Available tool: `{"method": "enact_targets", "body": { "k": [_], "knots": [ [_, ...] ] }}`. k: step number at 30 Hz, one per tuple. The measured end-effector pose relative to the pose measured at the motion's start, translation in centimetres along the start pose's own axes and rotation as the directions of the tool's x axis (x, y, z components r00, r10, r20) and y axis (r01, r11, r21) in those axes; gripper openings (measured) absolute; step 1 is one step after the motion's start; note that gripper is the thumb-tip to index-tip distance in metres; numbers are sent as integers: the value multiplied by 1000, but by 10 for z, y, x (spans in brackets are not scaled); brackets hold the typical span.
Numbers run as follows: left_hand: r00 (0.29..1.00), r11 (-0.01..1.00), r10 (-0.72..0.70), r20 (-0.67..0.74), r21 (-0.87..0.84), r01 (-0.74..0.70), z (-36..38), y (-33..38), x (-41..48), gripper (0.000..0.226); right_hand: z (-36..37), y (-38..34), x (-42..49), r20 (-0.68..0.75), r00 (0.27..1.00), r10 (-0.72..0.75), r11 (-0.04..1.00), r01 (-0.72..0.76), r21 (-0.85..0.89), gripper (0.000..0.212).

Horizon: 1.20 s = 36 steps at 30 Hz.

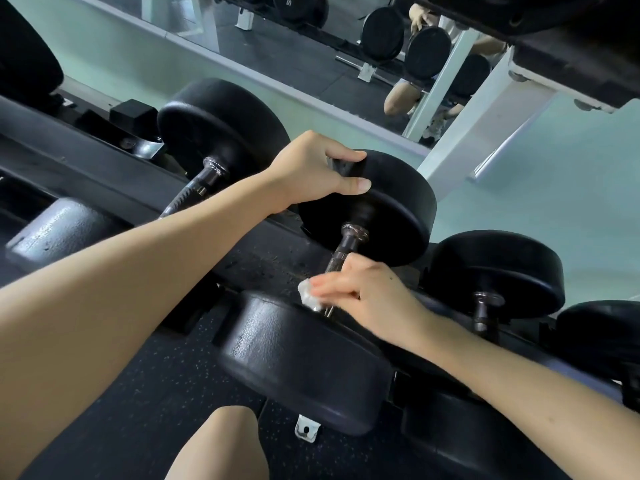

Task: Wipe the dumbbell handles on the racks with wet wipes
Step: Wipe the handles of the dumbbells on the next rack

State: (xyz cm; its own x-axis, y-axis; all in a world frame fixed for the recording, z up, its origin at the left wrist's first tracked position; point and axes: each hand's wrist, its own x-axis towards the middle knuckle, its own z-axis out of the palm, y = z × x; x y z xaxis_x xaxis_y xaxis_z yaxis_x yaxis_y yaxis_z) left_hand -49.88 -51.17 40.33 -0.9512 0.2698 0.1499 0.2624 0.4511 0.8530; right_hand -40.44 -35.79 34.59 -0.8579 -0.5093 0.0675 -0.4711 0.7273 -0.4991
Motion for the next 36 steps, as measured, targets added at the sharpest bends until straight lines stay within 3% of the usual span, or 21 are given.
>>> {"method": "enact_targets", "body": {
  "k": [4, 8, 11, 13, 14, 16, 18, 20, 22, 26, 28, 30, 32, 34, 36],
  "knots": [
    [1000, 1000, -18, 1, -23, 18, 1, -2, 1, 48, -7, 10, 2, -3, 990, -138, 986, 137, -94, 19],
    [1000, 1000, -16, -5, -20, 16, 1, -2, 1, 48, -18, 22, 20, -217, 975, -39, 982, -2, -187, 13],
    [1000, 1000, -18, -3, -25, 18, 1, -1, 1, 47, -2, 0, -2, -79, 975, -209, 957, 187, -223, 23],
    [1000, 1000, -22, -1, -21, 22, 1, -2, 1, 47, 0, -8, -11, 108, 967, -231, 959, 245, -141, 24],
    [1000, 1000, -23, -1, -19, 23, 1, -2, 1, 47, -4, -2, -6, 120, 964, -236, 955, 253, -155, 23],
    [1000, 1000, -18, -3, -21, 18, 0, -2, 1, 48, -11, 12, 9, 95, 982, -163, 960, 180, -214, 25],
    [1000, 1000, -9, 2, -13, 9, 0, -1, 0, 49, -19, 19, 25, -87, 995, -40, 975, 20, -223, 25],
    [1000, 1000, 0, 4, -2, 0, -1, 0, 0, 49, -19, 22, 26, -200, 980, 1, 978, -43, -206, 24],
    [1000, 1000, 3, 0, -6, -3, 0, 0, -1, 49, -9, 13, 13, -150, 988, -27, 973, -9, -232, 25],
    [1000, 1000, -12, -4, -19, 12, 0, -1, 0, 49, 5, 0, -3, 94, 987, -128, 983, 139, -122, 20],
    [1000, 1000, -12, 1, -27, 12, 0, -1, 0, 49, -1, 9, 11, 23, 997, -68, 965, 72, -251, 23],
    [1000, 1000, -11, 5, -23, 11, -1, 0, -1, 49, -12, 19, 24, -136, 987, -84, 939, 32, -344, 21],
    [1000, 1000, -10, 10, -10, 10, -2, 1, -1, 48, -15, 16, 25, -229, 973, -23, 961, -42, -273, 24],
    [1000, 1000, -11, 16, -9, 11, -2, 1, -1, 48, -8, 13, 13, -208, 978, -5, 972, -44, -231, 28],
    [1000, 1000, -14, 23, -12, 14, -2, 2, -2, 48, -4, 9, -3, -166, 982, -91, 967, 47, -249, 35]
  ]
}}
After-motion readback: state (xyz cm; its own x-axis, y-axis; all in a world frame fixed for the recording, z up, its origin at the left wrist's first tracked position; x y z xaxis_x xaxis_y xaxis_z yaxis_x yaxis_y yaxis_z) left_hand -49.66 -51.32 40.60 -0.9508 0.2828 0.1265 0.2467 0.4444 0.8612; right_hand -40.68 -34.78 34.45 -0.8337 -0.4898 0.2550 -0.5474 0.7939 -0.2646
